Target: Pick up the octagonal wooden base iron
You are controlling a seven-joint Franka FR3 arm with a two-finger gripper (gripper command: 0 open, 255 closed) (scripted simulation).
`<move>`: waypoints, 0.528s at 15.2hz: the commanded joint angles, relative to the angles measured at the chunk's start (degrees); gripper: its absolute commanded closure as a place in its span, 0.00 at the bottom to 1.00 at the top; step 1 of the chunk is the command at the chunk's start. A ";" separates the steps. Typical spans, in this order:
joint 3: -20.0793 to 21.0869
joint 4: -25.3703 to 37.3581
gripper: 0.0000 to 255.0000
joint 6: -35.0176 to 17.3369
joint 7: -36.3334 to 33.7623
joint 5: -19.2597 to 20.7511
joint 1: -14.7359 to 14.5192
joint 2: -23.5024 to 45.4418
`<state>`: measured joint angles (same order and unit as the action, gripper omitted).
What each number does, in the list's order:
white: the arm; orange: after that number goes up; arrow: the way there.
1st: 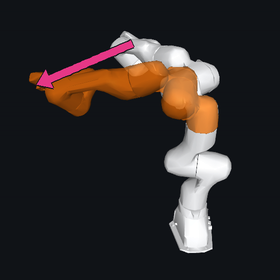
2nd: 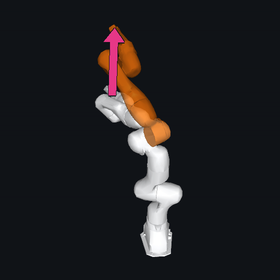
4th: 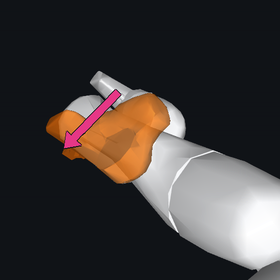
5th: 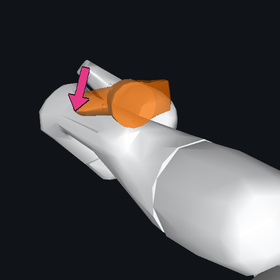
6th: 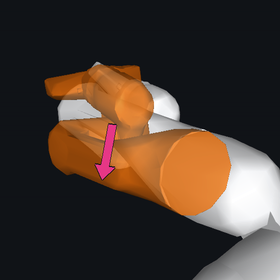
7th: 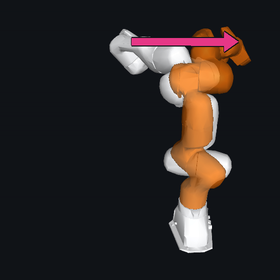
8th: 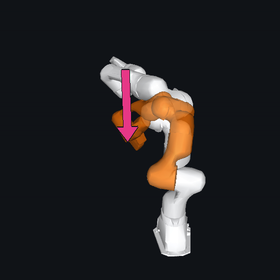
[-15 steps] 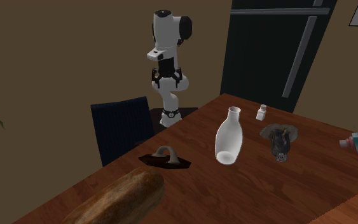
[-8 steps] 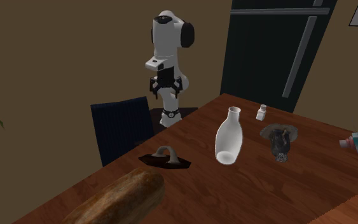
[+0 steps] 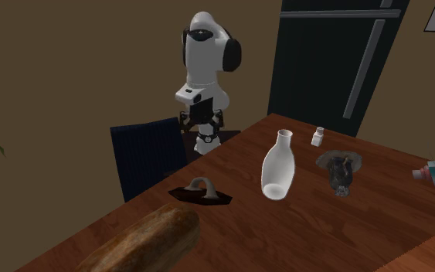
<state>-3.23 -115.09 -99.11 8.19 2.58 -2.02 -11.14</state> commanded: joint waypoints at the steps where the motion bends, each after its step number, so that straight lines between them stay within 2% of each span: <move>1: 0.29 3.75 0.00 -0.82 0.70 0.10 -0.40 4.39; 8: 0.94 19.88 0.00 -1.12 3.89 0.75 -1.07 20.05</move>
<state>-2.43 -97.69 -100.18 11.67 3.21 -2.95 6.51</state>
